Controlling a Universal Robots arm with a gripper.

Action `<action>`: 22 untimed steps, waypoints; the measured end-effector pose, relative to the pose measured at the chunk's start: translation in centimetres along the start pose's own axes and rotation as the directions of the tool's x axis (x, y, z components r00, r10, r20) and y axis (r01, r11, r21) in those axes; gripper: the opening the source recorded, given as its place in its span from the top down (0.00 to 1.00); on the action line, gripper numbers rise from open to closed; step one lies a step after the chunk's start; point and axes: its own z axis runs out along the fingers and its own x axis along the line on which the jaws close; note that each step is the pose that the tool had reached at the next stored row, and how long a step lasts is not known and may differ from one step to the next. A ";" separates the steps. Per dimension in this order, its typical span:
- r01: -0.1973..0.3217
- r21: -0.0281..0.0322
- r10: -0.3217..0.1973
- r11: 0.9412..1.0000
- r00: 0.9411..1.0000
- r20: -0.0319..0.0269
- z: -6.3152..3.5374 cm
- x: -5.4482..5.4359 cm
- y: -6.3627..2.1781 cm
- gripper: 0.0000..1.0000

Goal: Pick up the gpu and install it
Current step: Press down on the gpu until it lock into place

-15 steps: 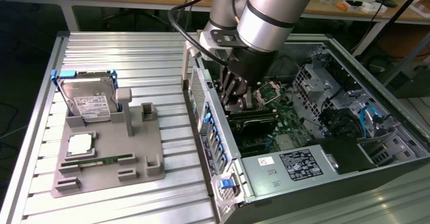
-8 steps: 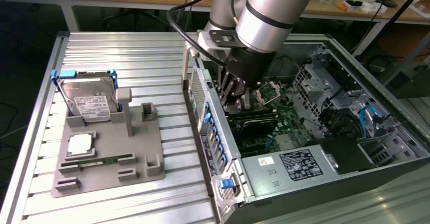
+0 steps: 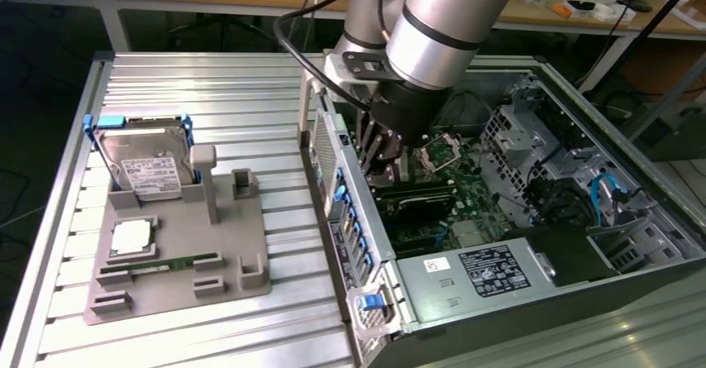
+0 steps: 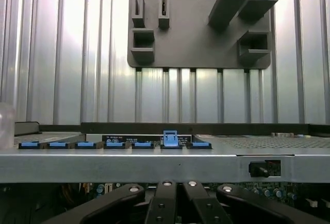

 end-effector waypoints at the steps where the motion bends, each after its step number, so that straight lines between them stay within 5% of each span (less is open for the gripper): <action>1: 0.000 0.001 0.000 1.000 1.000 0.001 0.03 0.0 -0.07 0.89; 5: -0.001 0.000 0.001 1.000 1.000 0.003 -0.13 0.0 -1.19 0.89; 7: 0.002 0.003 -0.002 1.000 1.000 0.009 -0.14 0.0 -1.98 0.89; 9: 0.002 0.003 -0.002 1.000 1.000 0.008 -0.34 0.0 -2.40 0.89; 16: 0.004 0.018 -0.004 1.000 1.000 0.007 -0.69 0.1 -4.94 0.89; 22: 0.004 0.018 -0.004 1.000 1.000 0.007 -0.69 0.1 -4.96 0.89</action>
